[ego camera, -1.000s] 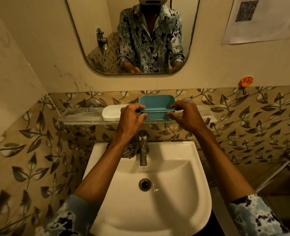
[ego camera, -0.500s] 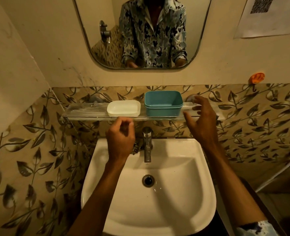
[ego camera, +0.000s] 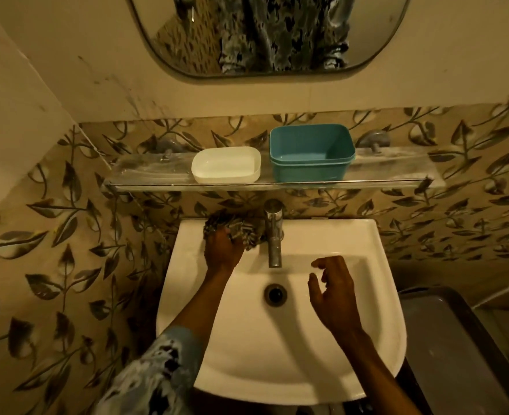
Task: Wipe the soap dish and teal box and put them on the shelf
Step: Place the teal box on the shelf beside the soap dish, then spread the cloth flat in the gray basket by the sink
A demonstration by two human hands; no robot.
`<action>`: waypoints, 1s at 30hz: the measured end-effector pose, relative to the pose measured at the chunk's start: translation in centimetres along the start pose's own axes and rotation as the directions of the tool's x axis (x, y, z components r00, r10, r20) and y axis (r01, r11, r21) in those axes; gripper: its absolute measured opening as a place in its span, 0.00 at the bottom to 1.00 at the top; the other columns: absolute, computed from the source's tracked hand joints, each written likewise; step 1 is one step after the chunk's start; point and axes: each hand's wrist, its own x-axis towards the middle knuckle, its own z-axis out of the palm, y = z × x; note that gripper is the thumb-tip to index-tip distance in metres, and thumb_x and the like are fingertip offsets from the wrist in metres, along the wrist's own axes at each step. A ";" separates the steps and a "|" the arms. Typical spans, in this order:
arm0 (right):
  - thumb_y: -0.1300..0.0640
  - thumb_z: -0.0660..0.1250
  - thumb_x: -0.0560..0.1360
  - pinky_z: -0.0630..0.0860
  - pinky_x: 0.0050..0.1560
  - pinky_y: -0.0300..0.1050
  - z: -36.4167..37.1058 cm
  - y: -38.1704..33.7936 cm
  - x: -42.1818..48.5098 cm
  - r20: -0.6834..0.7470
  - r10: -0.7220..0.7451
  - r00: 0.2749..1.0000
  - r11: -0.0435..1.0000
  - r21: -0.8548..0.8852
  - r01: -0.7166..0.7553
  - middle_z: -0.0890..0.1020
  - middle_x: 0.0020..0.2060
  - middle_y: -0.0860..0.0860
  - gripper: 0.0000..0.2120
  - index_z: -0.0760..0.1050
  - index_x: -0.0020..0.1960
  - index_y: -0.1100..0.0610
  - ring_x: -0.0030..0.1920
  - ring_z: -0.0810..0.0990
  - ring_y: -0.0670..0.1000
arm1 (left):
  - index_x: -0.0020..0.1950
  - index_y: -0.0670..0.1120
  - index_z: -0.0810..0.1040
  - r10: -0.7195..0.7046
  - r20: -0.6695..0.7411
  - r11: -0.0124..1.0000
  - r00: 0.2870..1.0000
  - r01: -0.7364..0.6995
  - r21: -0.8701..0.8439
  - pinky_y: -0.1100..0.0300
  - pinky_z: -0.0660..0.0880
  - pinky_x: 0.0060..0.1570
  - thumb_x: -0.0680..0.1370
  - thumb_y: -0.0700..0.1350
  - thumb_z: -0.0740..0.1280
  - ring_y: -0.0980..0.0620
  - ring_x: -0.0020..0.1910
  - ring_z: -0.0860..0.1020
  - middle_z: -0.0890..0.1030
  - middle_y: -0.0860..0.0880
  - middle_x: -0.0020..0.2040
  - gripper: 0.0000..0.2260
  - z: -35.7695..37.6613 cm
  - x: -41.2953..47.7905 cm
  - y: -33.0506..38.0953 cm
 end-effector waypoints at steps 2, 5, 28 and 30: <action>0.64 0.69 0.72 0.65 0.35 0.27 0.6 0.4 -1.3 0.036 0.038 0.999 0.999 0.011 -0.038 0.74 0.48 0.48 0.10 0.75 0.52 0.57 0.37 0.72 0.42 | 0.62 0.41 0.74 -0.018 -0.004 1.000 1.000 0.018 0.019 0.47 0.72 0.62 0.71 0.51 0.71 0.39 0.64 0.73 0.76 0.40 0.63 0.24 0.8 1.7 0.7; 0.64 0.69 0.72 0.67 0.34 0.28 0.6 0.8 -2.6 0.049 0.094 0.994 0.995 0.022 -0.095 0.73 0.47 0.47 0.10 0.74 0.51 0.56 0.37 0.74 0.44 | 0.70 0.41 0.66 -0.178 0.007 0.977 0.984 0.176 0.124 0.44 0.67 0.67 0.69 0.59 0.72 0.38 0.68 0.67 0.70 0.39 0.68 0.37 2.0 3.4 1.3; 0.59 0.70 0.74 0.76 0.51 0.34 1.2 -6.1 3.3 0.366 0.195 0.910 0.860 0.382 -0.338 0.80 0.51 0.44 0.11 0.75 0.55 0.53 0.52 0.79 0.41 | 0.52 0.46 0.76 0.003 0.521 0.272 0.853 0.501 -0.822 0.61 0.79 0.43 0.82 0.44 0.50 0.56 0.41 0.84 0.86 0.51 0.41 0.15 -9.9 -4.1 1.2; 0.57 0.71 0.73 0.73 0.63 0.46 0.9 -6.7 3.1 0.521 0.205 0.828 0.811 0.383 -0.442 0.77 0.61 0.48 0.23 0.70 0.66 0.55 0.62 0.75 0.47 | 0.52 0.45 0.77 0.035 0.587 0.278 0.809 0.557 -0.783 0.58 0.75 0.47 0.82 0.43 0.49 0.55 0.43 0.84 0.86 0.50 0.43 0.16 -10.5 -5.6 2.0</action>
